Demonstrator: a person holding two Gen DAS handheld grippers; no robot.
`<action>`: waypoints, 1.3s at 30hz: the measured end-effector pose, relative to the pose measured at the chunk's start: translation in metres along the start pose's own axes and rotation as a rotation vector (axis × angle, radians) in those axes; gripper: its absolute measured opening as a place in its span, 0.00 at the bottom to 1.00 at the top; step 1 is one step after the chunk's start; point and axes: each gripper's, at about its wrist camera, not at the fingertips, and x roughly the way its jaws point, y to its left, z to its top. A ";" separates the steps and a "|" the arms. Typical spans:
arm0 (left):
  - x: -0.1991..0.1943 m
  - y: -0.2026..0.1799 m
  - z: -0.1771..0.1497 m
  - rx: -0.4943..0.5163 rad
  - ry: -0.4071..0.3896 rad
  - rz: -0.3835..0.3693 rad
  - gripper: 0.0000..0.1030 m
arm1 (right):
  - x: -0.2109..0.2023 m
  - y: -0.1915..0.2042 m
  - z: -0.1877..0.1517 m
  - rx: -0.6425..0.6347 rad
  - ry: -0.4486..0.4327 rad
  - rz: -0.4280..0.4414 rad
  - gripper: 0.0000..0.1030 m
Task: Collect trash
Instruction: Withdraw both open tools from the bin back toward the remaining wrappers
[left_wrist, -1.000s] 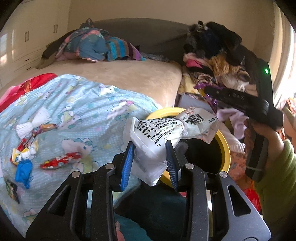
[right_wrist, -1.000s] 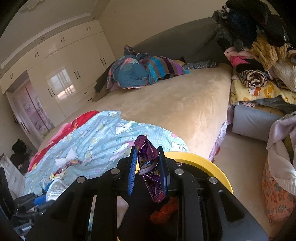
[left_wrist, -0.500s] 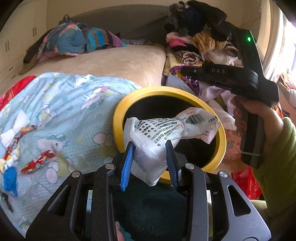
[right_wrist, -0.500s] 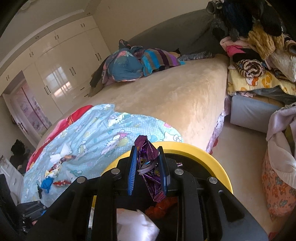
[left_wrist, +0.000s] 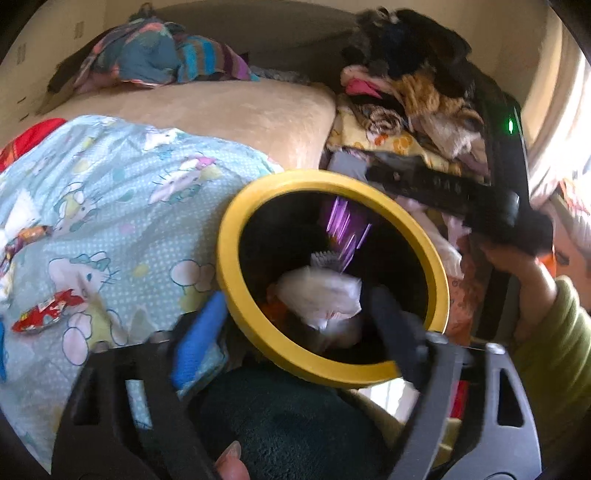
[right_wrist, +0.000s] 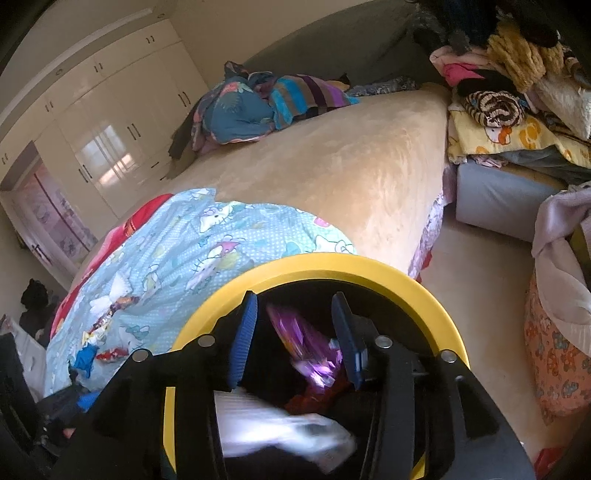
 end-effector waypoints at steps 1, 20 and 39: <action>-0.003 0.003 0.001 -0.014 -0.012 0.006 0.84 | 0.000 0.001 0.000 -0.001 -0.002 -0.001 0.42; -0.064 0.043 0.007 -0.130 -0.188 0.142 0.90 | -0.011 0.072 -0.001 -0.182 -0.045 0.072 0.65; -0.108 0.073 0.005 -0.188 -0.289 0.254 0.90 | -0.020 0.130 -0.011 -0.287 -0.060 0.170 0.68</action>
